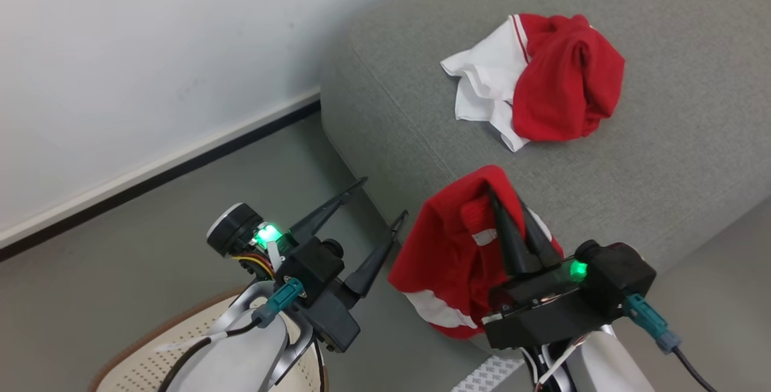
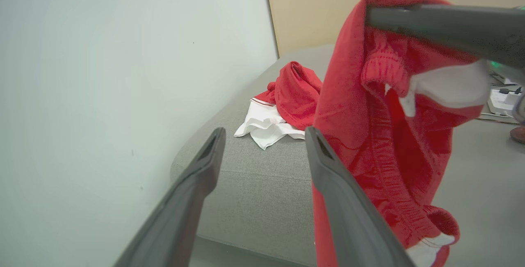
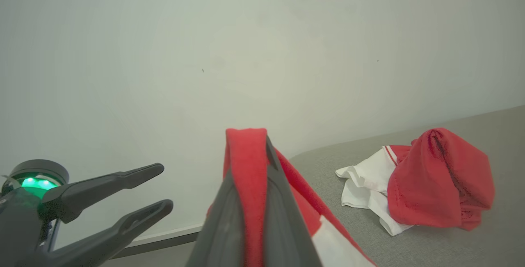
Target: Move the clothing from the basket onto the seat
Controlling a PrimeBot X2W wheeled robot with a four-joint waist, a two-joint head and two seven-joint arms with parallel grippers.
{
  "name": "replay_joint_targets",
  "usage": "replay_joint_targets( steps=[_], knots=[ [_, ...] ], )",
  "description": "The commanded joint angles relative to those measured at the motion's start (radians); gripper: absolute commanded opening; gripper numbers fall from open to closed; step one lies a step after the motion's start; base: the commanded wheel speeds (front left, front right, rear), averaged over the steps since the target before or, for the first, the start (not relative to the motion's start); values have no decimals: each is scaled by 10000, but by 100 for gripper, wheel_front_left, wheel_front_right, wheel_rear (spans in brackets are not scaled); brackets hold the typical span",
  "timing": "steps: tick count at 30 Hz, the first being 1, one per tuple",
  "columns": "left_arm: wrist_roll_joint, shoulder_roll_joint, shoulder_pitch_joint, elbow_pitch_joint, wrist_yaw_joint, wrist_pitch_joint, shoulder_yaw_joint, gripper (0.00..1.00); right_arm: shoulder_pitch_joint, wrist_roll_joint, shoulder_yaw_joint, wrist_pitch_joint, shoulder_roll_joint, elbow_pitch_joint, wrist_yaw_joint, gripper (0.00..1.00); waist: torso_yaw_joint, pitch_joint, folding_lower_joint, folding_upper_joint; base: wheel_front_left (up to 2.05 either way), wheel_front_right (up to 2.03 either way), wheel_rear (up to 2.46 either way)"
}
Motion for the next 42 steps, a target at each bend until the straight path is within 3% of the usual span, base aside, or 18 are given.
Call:
replay_joint_targets(
  steps=[1, 13, 23, 35, 42],
  knots=[
    [35, 38, -132, 49, -93, 20, -97, 100, 53, -42, -135, -6, 35, -112, -3, 0, -374, 413, -1, -1, 0, 0, 0],
    [-91, -199, -722, 657, -586, 52, -705, 100, 406, 207, -924, -7, 37, -889, -3, 0, -587, 1013, -1, -1, 0, 0, 0],
    [-364, -99, -930, 985, -734, 243, -862, 100, -142, 287, -1346, -6, 38, -1300, -3, 0, -631, 1584, -1, -1, 0, 0, 0],
    [-109, 542, -1369, 222, -780, 1166, -975, 100, -2695, 939, -3298, -5, 40, -1908, -3, 0, -576, 3339, -1, -1, 0, 0, 0],
    [117, 918, -1958, -564, -855, 1888, -1225, 100, -5073, 867, -5248, -4, 4, -2292, -3, 0, -193, 4703, -1, -1, 0, 0, 0]
  ],
)
